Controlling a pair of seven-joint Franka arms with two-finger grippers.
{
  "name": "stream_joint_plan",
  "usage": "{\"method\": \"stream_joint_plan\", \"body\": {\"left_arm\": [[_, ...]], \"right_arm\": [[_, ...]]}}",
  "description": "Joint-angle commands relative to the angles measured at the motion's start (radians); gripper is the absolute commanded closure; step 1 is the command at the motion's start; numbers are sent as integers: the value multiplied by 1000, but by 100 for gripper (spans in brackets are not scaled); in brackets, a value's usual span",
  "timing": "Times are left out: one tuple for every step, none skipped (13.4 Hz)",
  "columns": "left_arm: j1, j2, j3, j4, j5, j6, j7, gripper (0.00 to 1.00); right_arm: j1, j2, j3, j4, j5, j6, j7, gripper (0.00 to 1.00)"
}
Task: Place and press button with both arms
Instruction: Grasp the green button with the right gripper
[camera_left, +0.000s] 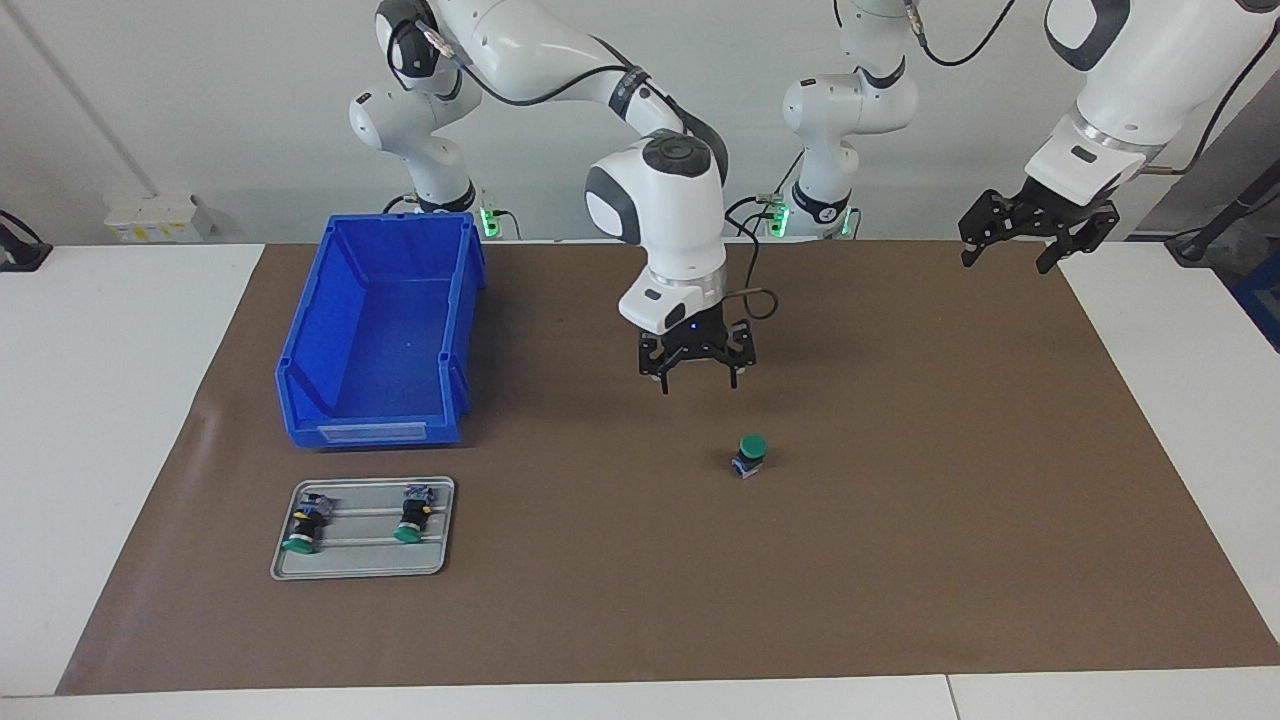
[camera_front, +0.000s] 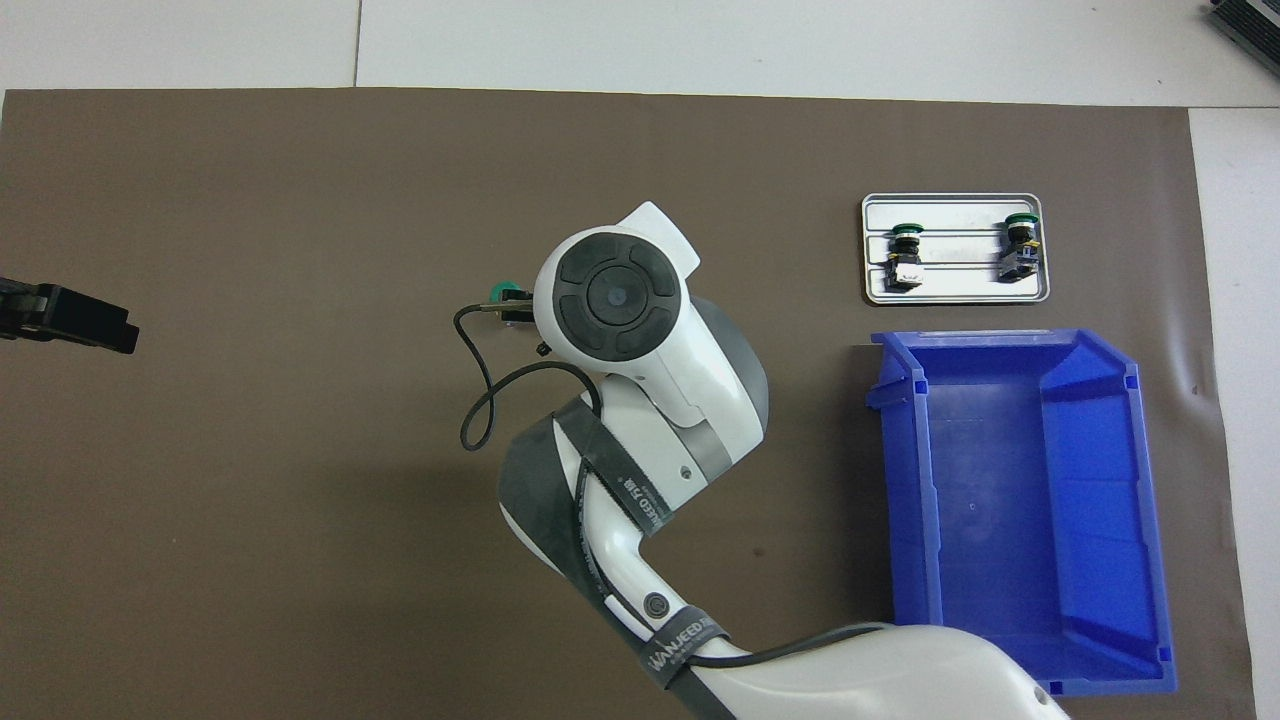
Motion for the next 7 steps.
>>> {"method": "stream_joint_plan", "body": {"left_arm": [[12,-27,-11,-32,17,5,-12,0],[12,-27,-11,-32,17,5,-12,0],[12,-27,-11,-32,17,5,-12,0],[12,-27,-11,-32,17,4,-12,0],[12,-27,-11,-32,17,5,-12,0],[12,-27,-11,-32,17,5,-12,0],[12,-27,-11,-32,17,5,-12,0]], "right_arm": [[18,193,-5,211,-34,43,25,0],[21,201,-5,210,-40,77,25,0],[35,213,-4,207,-69,106,25,0],[37,218,-2,199,-111,143,24,0],[34,216,-2,181,-123,184,24,0],[31,212,-2,161,-123,224,12,0],[31,213,-2,145,-126,240,6,0]]}}
